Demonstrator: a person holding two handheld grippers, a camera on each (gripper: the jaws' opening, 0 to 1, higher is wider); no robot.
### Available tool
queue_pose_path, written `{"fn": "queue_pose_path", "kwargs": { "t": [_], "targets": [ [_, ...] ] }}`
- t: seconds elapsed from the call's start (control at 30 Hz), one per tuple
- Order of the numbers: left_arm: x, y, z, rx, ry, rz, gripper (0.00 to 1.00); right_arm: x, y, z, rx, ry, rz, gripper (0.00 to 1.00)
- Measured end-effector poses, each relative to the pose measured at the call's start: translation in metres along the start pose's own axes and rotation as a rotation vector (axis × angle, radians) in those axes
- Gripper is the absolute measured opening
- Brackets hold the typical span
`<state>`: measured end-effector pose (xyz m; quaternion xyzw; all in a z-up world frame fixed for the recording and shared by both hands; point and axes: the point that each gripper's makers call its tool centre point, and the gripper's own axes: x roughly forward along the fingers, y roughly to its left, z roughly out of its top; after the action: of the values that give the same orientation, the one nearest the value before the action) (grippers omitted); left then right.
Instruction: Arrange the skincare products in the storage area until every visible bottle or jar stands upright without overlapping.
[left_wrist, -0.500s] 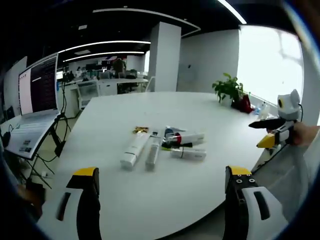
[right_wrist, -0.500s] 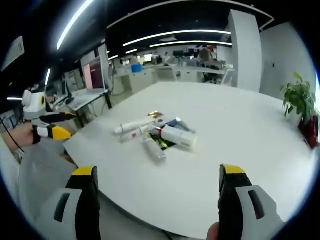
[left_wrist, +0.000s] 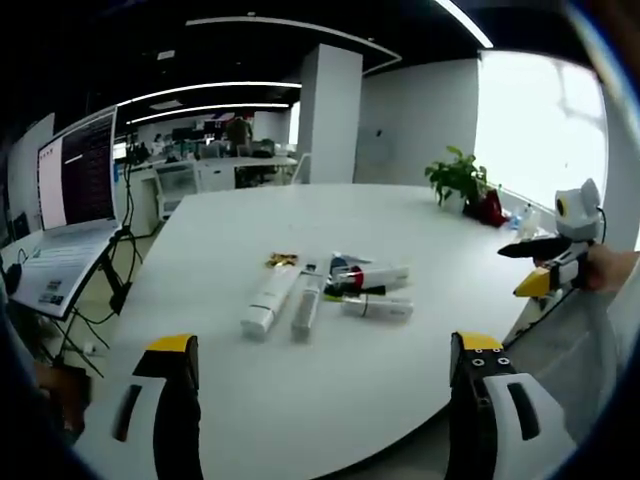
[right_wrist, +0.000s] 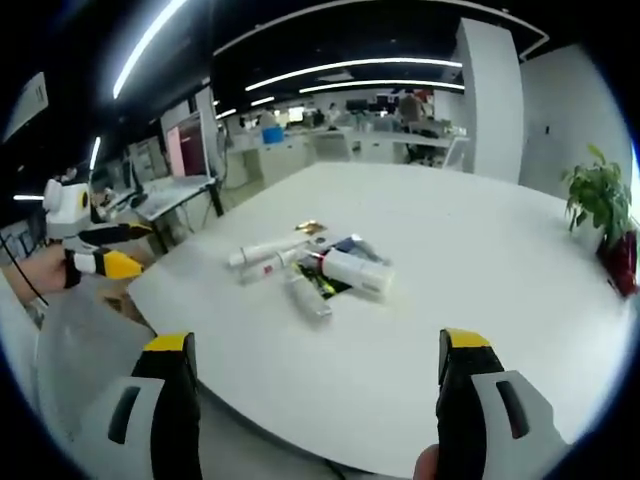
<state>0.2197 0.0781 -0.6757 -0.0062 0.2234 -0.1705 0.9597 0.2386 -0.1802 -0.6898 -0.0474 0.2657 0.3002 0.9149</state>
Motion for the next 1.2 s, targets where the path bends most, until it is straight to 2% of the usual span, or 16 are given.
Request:
{"fn": "queue_pose_path", "kwargs": {
  "t": [0.53, 0.83, 0.93, 1.2],
  "targets": [
    [-0.0003, -0.001, -0.0016, 0.004, 0.008, -0.004, 0.97, 0.0, -0.001, -0.0004, 0.0, 0.003, -0.004, 1.0],
    [0.0008, 0.0027, -0.0027, -0.005, 0.014, -0.004, 0.96, 0.0003, -0.0012, -0.0022, 0.034, 0.005, 0.005, 1.0],
    [0.0013, 0.0012, -0.0033, 0.0, 0.018, -0.009, 0.96, -0.0011, -0.0015, -0.0013, 0.06, -0.003, 0.007, 1.0],
    [0.0027, -0.0048, -0.0026, 0.018, 0.019, -0.026, 0.95, -0.0005, -0.0032, -0.0008, 0.064, -0.001, 0.0, 0.98]
  ]
}}
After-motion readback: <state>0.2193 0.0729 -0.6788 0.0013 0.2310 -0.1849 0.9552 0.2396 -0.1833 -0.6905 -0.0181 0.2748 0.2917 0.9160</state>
